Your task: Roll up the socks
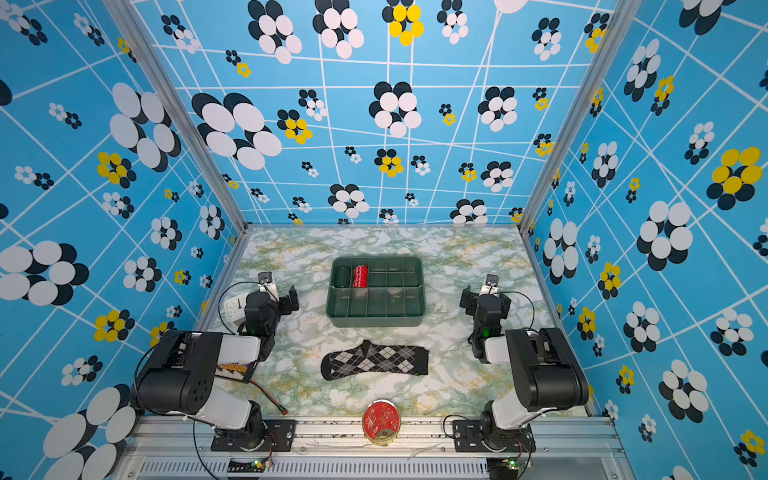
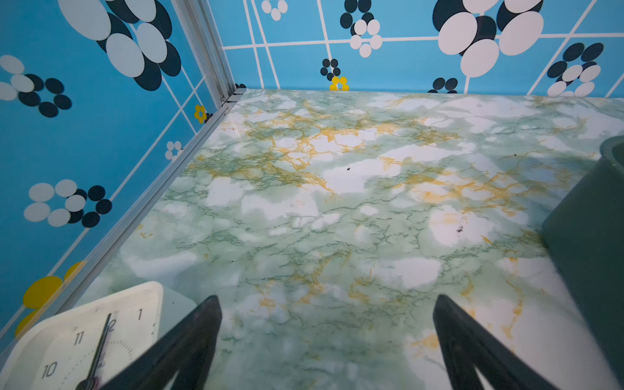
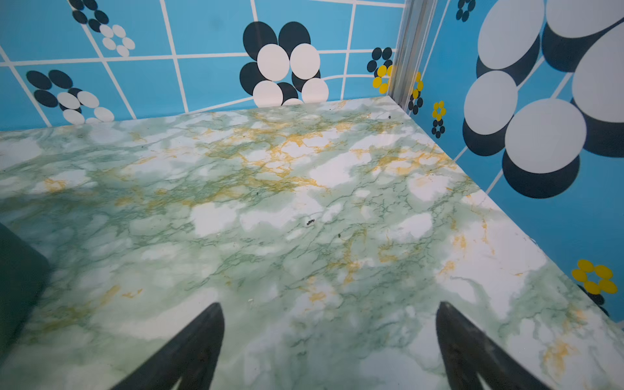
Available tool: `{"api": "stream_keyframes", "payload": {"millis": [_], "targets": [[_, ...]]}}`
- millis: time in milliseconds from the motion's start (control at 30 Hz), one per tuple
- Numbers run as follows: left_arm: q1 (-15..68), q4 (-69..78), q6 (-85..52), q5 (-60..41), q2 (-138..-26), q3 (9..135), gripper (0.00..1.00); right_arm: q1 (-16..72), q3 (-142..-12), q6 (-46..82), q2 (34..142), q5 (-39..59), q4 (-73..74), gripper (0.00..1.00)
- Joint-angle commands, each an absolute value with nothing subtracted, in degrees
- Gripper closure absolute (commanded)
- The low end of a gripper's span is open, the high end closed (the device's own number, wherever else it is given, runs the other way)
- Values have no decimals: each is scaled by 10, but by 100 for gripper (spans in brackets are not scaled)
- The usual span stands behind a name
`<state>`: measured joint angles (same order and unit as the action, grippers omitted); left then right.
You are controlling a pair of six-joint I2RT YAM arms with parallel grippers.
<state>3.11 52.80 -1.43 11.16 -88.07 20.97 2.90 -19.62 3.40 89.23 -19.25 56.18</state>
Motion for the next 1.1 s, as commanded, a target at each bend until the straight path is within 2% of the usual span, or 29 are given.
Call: {"api": "stream_keyframes", "payload": {"millis": [0,500,633,700,733,800,900,933,1067], "targets": [[34,540,-12,115,-885,211,1,26,-203,36,895,-203,568,1],[34,538,-14,114,-885,213,0,26,-203,36,895,-203,569,1],[33,537,-14,113,-885,213,10,26,-203,36,895,-203,569,1],[34,538,-14,113,-885,213,4,26,-203,36,894,-203,569,1],[34,538,-14,113,-884,213,6,26,-204,35,892,-202,567,1],[33,535,-12,114,-880,215,17,26,-207,36,870,-201,539,5],[33,417,-17,122,-826,250,37,26,-199,40,821,-210,507,8],[34,382,-22,133,-805,259,41,26,-201,41,801,-207,485,11],[39,245,-71,144,-709,282,49,26,-257,66,721,-157,286,22]]}}
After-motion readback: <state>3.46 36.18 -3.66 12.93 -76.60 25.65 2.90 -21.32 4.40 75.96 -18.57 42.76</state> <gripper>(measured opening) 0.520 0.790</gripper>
